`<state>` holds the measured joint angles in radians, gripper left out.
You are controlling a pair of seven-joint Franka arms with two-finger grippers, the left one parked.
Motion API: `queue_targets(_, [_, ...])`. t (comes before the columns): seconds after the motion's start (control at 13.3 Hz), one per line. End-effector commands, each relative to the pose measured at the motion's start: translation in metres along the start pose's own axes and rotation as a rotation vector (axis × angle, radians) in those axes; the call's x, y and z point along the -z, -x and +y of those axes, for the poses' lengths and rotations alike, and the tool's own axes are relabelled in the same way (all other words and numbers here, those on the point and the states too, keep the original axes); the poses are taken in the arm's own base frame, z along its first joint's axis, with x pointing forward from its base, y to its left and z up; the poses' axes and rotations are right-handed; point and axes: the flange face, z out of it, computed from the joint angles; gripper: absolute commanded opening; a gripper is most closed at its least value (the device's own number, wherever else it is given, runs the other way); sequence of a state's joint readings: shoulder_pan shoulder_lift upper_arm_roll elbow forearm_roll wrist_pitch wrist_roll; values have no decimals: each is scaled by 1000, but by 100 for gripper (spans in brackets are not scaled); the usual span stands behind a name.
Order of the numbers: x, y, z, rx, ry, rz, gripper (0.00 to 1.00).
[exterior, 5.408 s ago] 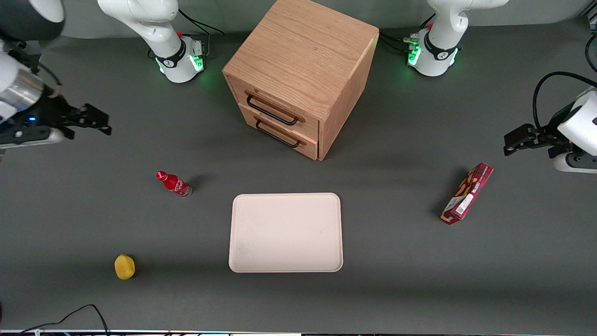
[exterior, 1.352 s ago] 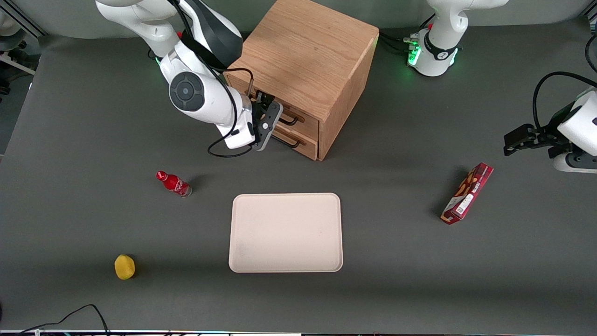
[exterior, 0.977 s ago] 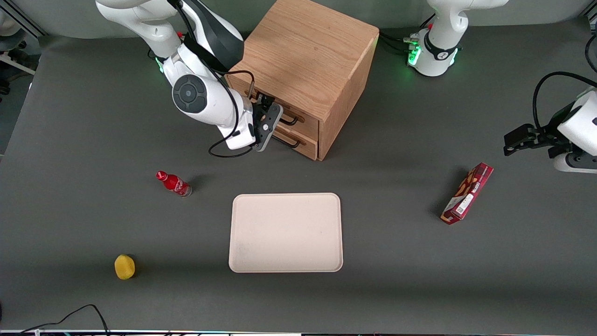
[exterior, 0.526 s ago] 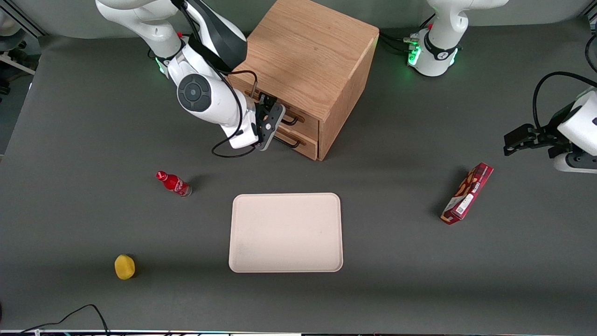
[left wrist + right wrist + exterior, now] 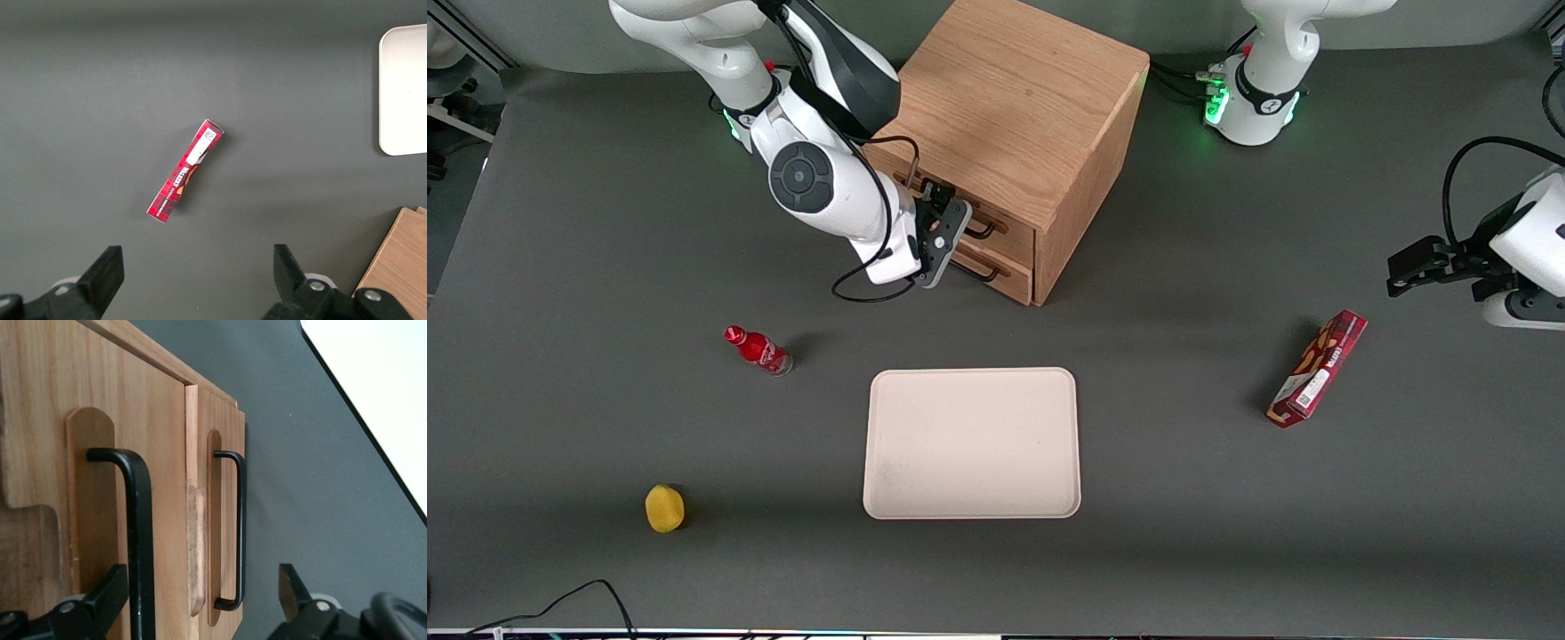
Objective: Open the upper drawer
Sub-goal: 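Close the right gripper on the upper drawer's black handle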
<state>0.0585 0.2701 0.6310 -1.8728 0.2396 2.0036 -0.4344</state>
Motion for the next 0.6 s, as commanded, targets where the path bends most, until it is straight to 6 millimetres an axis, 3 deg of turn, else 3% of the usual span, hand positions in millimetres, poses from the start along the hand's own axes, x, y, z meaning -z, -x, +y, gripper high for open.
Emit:
queue_targets(0.0, [-4,-4,-3,-5,23,10,100])
queue_targets(0.53, [-17,-8,11,-41,57,1,100])
